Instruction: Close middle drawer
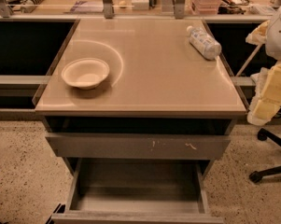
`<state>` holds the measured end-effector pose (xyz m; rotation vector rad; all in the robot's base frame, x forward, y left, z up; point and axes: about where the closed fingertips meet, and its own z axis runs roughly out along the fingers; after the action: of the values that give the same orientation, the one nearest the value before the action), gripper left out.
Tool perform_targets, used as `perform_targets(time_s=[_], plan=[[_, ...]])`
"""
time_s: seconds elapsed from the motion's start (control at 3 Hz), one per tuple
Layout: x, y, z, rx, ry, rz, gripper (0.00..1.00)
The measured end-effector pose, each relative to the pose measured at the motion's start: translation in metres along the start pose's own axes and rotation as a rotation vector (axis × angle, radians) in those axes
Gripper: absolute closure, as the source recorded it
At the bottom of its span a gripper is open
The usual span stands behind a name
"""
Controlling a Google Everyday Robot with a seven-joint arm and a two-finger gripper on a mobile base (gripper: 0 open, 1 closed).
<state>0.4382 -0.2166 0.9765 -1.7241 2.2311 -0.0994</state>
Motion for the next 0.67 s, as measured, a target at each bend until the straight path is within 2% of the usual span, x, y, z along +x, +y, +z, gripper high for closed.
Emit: perform_targets(time_s=[0.33, 0.67], plan=[[0.0, 0.0, 0.0, 0.0, 0.0, 0.0, 0.0], [0.015, 0.008, 0.013, -0.009, -0.003, 0.026, 0.0]])
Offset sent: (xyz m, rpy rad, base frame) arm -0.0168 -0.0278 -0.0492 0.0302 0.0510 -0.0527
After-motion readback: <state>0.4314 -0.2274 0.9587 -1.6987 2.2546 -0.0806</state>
